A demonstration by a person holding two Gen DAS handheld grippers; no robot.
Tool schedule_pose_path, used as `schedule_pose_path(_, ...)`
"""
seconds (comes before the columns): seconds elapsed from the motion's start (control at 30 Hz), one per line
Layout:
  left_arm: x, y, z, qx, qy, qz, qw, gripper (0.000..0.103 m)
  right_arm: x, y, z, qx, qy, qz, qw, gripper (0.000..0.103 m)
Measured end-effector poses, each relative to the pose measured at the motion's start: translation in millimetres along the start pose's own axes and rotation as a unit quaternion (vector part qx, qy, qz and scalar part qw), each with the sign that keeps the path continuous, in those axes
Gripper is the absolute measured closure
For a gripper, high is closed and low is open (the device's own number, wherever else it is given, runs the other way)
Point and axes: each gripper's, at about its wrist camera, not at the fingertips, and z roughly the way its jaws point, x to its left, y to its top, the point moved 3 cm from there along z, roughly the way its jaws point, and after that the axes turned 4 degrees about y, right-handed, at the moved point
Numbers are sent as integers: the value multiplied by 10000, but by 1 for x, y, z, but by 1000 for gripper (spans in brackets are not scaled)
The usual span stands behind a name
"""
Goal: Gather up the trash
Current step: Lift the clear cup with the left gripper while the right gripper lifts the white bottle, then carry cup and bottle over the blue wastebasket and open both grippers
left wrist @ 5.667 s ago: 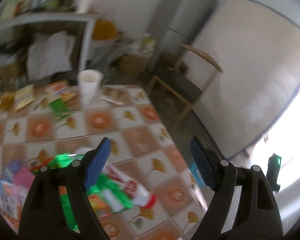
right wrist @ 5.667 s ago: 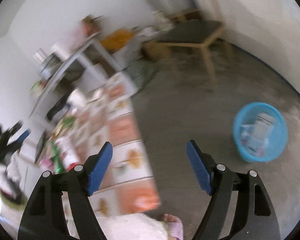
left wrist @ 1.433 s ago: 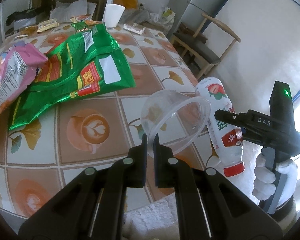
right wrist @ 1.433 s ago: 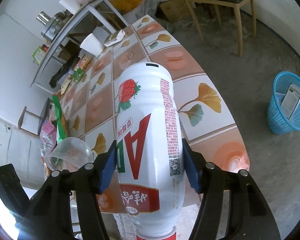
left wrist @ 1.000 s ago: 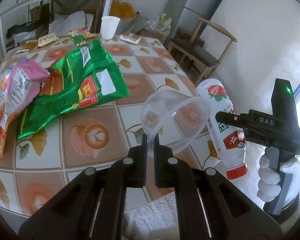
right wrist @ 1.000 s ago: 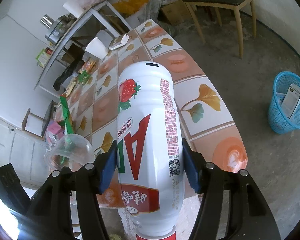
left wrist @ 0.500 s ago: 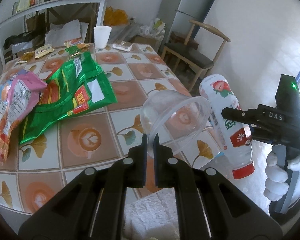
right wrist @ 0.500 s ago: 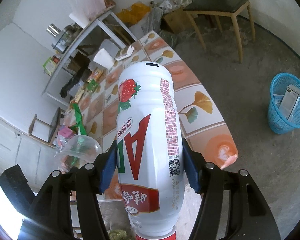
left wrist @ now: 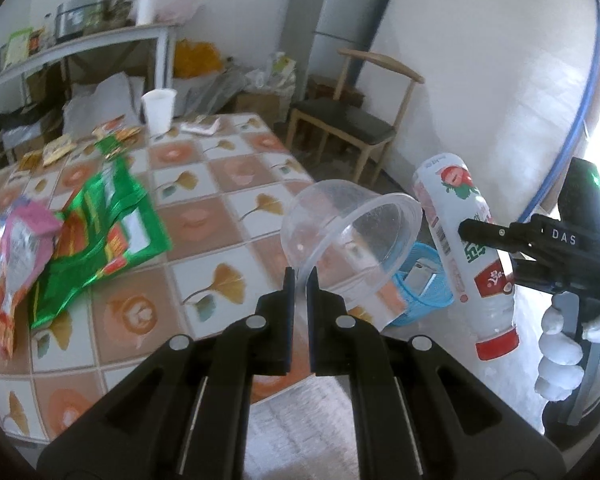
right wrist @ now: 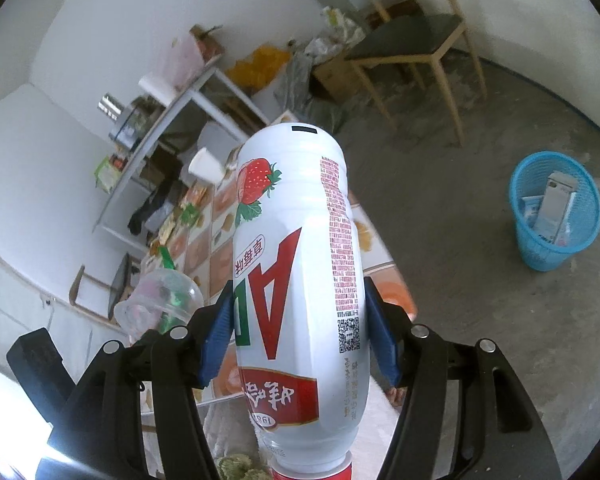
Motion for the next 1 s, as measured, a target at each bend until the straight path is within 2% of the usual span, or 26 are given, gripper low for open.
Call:
schedule_pose_path(0.17, -37, 20, 4, 12, -429, 290, 9987, 99, -28, 6, -38, -358, -195, 260, 9988, 44)
schedule_pose_path(0.37, -101, 51, 27, 136, -975, 923, 9909, 99, -87, 11, -99, -947, -533, 843, 9905, 44)
schedule_pose_path(0.5, -154, 64, 65, 579, -1362, 1306, 9803, 99, -134, 9, -123, -1163, -669, 1344, 9818, 44)
schedule_pose_path(0.63, -200, 65, 119, 1174, -1498, 1569, 9691, 99, -182, 9, -129, -1214, -669, 1876, 9724, 44)
schedule_pose_path(0.73, -228, 60, 169, 1720, -1512, 1601, 9602, 99, -217, 7, -121, -1147, -598, 2292, 9647, 44)
schedule_pose_path(0.83, -252, 55, 211, 2107, -1471, 1617, 9528, 99, -246, 8, -106, -1029, -503, 2649, 9574, 44)
schedule_pose_path(0.93, -273, 56, 248, 2393, -1472, 1516, 9477, 99, -277, 18, -93, -970, -345, 3067, 9462, 44)
schedule_pose_path(1.0, -290, 62, 274, 2514, -1594, 1303, 9457, 99, -301, 36, -82, -1029, -262, 3381, 9351, 44)
